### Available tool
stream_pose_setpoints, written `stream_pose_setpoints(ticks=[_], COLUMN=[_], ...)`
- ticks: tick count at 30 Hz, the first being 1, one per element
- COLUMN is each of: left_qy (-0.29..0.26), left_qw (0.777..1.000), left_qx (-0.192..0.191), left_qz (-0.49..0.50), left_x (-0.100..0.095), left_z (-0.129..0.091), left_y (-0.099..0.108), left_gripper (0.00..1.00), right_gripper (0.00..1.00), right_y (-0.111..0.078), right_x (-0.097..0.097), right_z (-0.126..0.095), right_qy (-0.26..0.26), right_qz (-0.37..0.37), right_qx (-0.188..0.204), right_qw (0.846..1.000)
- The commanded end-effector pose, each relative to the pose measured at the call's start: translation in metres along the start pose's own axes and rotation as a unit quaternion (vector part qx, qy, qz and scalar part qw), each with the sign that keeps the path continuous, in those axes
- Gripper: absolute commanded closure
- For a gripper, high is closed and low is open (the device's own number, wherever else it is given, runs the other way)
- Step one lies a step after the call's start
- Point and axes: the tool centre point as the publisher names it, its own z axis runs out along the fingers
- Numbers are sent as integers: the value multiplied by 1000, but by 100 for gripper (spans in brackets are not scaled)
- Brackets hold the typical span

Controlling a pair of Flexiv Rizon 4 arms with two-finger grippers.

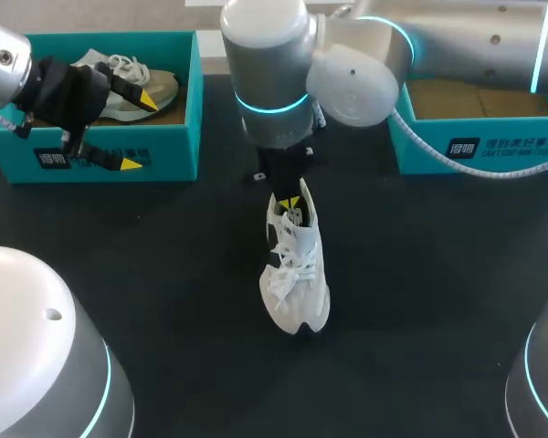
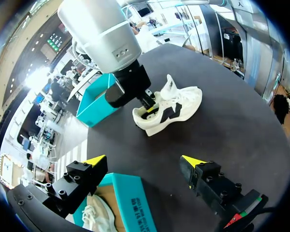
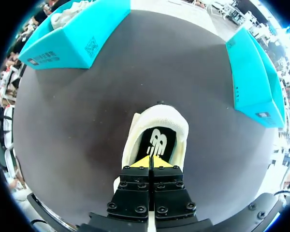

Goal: Take the shoe out of the shoebox, open the shoe tongue, remove and reinsert the insole, then place the shoe into the shoebox

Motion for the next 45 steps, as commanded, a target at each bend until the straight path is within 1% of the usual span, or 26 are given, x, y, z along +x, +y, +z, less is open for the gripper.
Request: stream_pose_setpoints(ticks=[1,4,6,8,9,11,14,15,16,18,19,20,21,22,26,30,36,45], left_qy=[1,1,1,1,1,1,1,1,1,1,1,1,1,1,1,1,1,1], left_qw=[1000,1000,1000,1000,1000,1000,1000,1000,1000,1000,1000,1000,1000,1000,1000,1000,1000,1000], left_qx=[-1,-1,-1,-1,-1,-1,-1,-1,-1,-1,-1,-1,-1,-1,-1,-1,-1,-1], left_qz=[0,0,0,0,0,0,0,0,0,0,0,0,0,0,0,0,0,0], left_x=[0,0,0,0,0,0,0,0,0,0,0,0,0,0,0,0,0,0], left_z=[0,0,0,0,0,0,0,0,0,0,0,0,0,0,0,0,0,0], left_y=[0,0,0,0,0,0,0,0,0,0,0,0,0,0,0,0,0,0], left_gripper=[0,0,0,0,0,0,0,0,0,0,0,0,0,0,0,0,0,0], right_gripper=[100,100,100,100,100,100,100,100,100,100,69,53,3,0,0,0,0,0], right_y=[1,-2,-6,-11,-14,-20,-28,-31,-34,-38,-40,-41,-43,-44,-48,-52,-58,-58], right_x=[1,3,4,4,3,3,6,8,8,8,8,8,9,9,8,6,5,3], right_z=[-5,-10,-8,-3,-1,4,9,11,13,15,15,15,15,15,13,12,9,8], right_qy=[1,-23,-42,-45,-45,-35,-23,-17,-18,-7,-8,-6,4,2,7,22,39,39], right_qz=[95,133,143,156,173,180,180,165,176,174,179,176,176,176,167,134,89,77], right_qx=[51,84,99,123,135,152,170,177,184,189,192,192,193,194,194,197,191,189], right_qw=[994,987,984,979,975,971,969,970,967,966,965,966,965,965,967,971,977,978])
